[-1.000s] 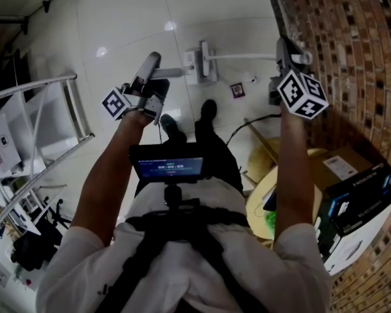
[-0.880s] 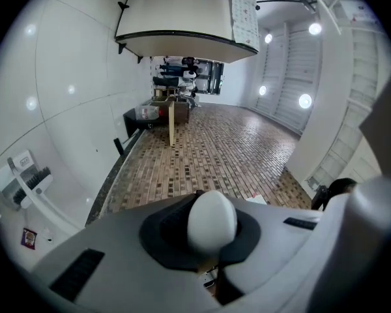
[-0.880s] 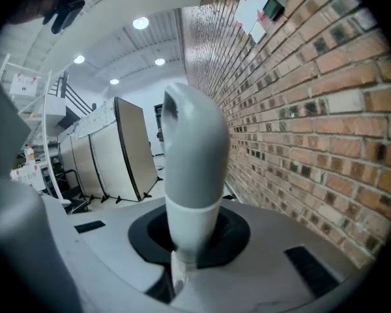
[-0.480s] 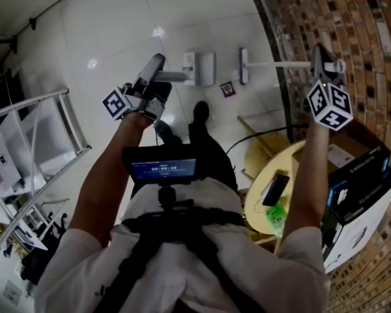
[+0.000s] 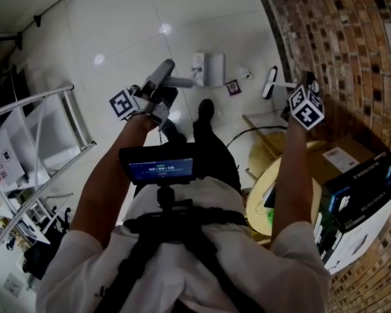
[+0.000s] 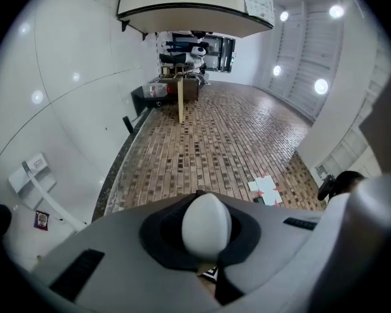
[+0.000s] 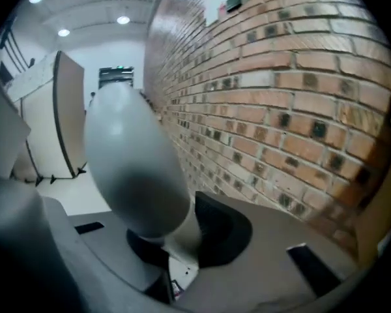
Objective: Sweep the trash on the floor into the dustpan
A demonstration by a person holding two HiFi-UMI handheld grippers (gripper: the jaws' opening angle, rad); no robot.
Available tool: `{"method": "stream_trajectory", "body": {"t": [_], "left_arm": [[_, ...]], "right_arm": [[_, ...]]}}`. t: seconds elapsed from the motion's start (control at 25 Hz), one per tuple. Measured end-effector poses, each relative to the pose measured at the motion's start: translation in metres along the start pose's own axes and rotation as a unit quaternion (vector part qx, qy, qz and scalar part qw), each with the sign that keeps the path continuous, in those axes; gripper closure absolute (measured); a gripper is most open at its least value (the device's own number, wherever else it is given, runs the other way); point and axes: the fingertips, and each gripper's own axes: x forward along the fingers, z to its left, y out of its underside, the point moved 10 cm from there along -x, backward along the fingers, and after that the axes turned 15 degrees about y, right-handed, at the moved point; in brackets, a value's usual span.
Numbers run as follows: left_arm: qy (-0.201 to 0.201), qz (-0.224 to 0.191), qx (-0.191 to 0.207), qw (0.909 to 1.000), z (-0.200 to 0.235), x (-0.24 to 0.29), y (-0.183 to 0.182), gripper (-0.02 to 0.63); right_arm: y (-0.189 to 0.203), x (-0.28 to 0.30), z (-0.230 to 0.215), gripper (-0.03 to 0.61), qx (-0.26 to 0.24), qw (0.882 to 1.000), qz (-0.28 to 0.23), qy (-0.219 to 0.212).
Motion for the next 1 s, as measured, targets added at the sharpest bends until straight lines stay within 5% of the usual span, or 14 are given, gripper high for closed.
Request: {"method": "stream_trajectory", "body": {"t": [0.32,0.6,0.8,1.0], "left_arm": [[-0.005,0.002,-0.003,1.0,0.002,-0.009,0.001,0.613],[-0.006,0.003,-0.008,0.9999,0.004,-0.011,0.0,0.613],[-0.004,0.003,-0.008,1.0,0.005,-0.013,-0.001,0.613],[0.0,-0.021,-0.001,0.9998,0.003,-0.022,-0.012,0.613]], "right_arm": [[-0.026,-0.001,0.022,0.531,0.067,0.998,-0.021,-0.003],[-0.054,-0.026,0.073,0.531,0.065,0.989,-0.054,-0.125],[-0.06,-0.053,0.106,0.532,0.046,0.966,-0.05,-0.25],[-0.07,-0.071,0.1,0.557,0.053,0.96,-0.07,-0.267]]}}
